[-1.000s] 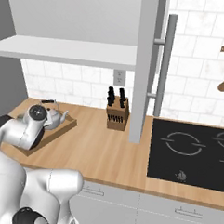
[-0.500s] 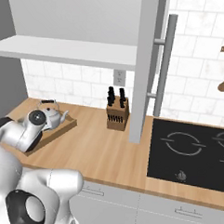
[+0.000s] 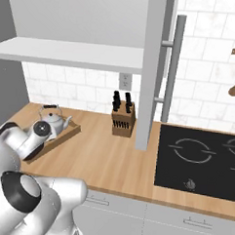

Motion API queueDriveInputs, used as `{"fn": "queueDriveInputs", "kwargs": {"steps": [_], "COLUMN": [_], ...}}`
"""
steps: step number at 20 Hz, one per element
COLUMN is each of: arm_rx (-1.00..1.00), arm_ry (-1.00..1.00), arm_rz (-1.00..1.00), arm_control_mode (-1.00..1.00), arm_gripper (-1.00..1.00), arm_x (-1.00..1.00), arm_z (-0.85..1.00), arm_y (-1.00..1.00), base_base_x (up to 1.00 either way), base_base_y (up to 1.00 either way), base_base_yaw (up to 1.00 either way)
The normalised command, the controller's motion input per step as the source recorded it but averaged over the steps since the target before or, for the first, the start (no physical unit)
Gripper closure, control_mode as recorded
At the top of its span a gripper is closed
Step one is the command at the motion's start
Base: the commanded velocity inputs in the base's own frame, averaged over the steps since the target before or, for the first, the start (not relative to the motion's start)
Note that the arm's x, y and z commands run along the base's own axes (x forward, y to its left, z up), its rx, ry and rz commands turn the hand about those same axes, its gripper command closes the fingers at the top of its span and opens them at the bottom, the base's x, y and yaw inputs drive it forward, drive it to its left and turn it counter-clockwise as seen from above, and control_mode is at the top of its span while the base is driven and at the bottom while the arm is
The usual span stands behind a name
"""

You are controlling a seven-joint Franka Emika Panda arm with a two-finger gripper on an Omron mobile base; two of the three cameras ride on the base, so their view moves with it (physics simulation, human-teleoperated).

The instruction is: Pick the kettle from the counter and place it on the tray. Then pick the mug from the cabinet and place it on the tray. Then close the cabinet doors.

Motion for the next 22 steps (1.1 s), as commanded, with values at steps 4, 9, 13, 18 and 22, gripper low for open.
{"fn": "queueDriveInputs", "kwargs": {"steps": [4,9,13,18,22], "arm_rx": [0.00,0.00,0.00,0.00,0.00], "arm_ry": [0.00,0.00,0.00,0.00,0.00], "arm_rz": [0.00,0.00,0.00,0.00,0.00], "arm_control_mode": [-1.00,-1.00,-1.00,-1.00,-1.00], "arm_gripper": [1.00,1.00,1.00,1.00,1.00], "arm_x": [0.25,0.23,0.22,0.19,0.13], "arm_z": [-0.29,-0.28,-0.27,-0.24,-0.21], "arm_y": [0.07,0.07,0.10,0.09,0.13], "base_base_x": [0.00,0.00,0.00,0.00,0.00], "base_base_y": [0.00,0.00,0.00,0.00,0.00], "base_base_yaw": [0.00,0.00,0.00,0.00,0.00]}}
